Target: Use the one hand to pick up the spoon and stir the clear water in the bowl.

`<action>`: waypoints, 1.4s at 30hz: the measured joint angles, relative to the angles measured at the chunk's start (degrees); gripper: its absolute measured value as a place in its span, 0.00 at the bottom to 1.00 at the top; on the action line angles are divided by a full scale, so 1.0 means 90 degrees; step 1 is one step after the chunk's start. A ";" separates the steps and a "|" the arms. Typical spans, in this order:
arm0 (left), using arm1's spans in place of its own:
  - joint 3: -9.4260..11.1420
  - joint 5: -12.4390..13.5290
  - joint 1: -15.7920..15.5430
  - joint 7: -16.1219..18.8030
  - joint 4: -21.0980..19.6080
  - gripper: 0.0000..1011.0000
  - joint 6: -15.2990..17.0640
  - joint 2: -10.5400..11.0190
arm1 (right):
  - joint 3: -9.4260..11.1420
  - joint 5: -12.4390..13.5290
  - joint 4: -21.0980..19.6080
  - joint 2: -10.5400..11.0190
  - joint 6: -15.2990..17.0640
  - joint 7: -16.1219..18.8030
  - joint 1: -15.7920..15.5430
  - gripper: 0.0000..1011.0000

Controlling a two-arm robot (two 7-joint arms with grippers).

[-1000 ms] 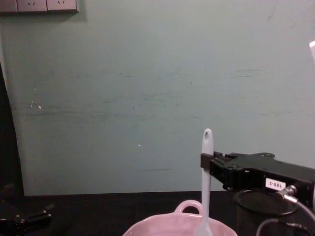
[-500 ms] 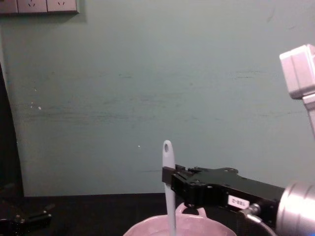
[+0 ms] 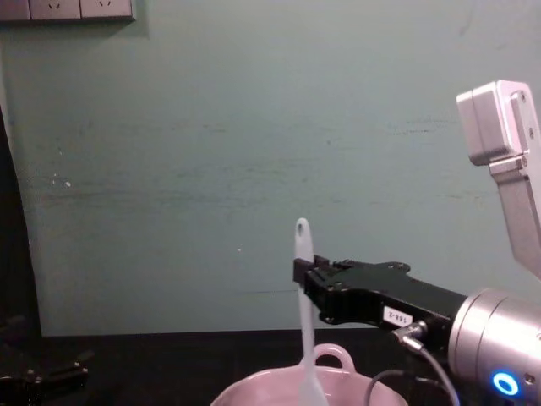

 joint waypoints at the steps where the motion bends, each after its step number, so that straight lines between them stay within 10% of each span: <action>1: 0.0000 0.0000 0.0000 0.0000 0.0000 1.00 0.0000 0.0000 | 0.0046 -0.0051 0.0028 -0.0011 -0.0024 -0.0041 0.0016 0.11; 19: 0.0000 0.0000 0.0000 0.0000 0.0000 1.00 0.0000 0.0000 | 0.0578 0.0218 -0.0682 0.0174 0.0324 0.0053 -0.0347 0.11; 42: 0.0000 0.0000 0.0000 0.0000 0.0000 1.00 0.0000 0.0000 | 0.1560 0.2243 -0.1990 0.0493 0.1708 -0.0060 -0.0546 0.11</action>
